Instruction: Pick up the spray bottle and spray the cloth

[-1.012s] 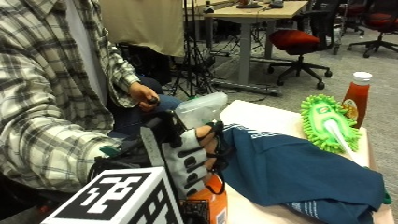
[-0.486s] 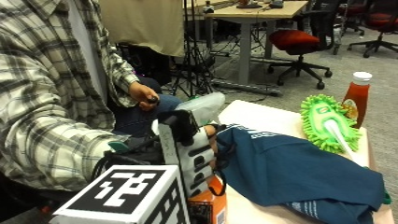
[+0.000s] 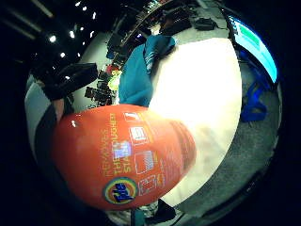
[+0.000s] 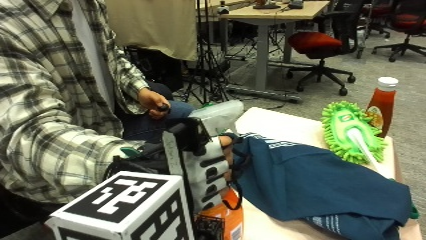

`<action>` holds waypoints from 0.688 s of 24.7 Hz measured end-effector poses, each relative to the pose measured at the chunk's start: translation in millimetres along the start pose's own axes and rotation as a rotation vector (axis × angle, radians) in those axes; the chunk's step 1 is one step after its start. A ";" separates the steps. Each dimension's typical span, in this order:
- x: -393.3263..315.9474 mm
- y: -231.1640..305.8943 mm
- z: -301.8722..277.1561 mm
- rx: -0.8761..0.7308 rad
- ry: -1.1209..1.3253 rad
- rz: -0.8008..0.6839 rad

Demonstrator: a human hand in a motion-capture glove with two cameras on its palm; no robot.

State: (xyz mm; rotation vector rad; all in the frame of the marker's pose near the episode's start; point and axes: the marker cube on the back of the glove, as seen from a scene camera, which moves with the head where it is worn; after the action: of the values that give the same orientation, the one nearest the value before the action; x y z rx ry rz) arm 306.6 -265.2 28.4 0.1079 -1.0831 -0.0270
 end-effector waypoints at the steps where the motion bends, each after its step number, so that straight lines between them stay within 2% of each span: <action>1: -0.2 0.5 0.2 0.006 0.002 0.000; 11: -14.4 13.7 17.3 -0.026 0.051 0.018; 17: -59.1 23.7 29.4 -0.059 0.143 0.009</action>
State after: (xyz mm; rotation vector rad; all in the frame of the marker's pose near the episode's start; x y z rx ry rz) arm 252.2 -239.5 -7.5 0.0516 -0.9389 -0.0426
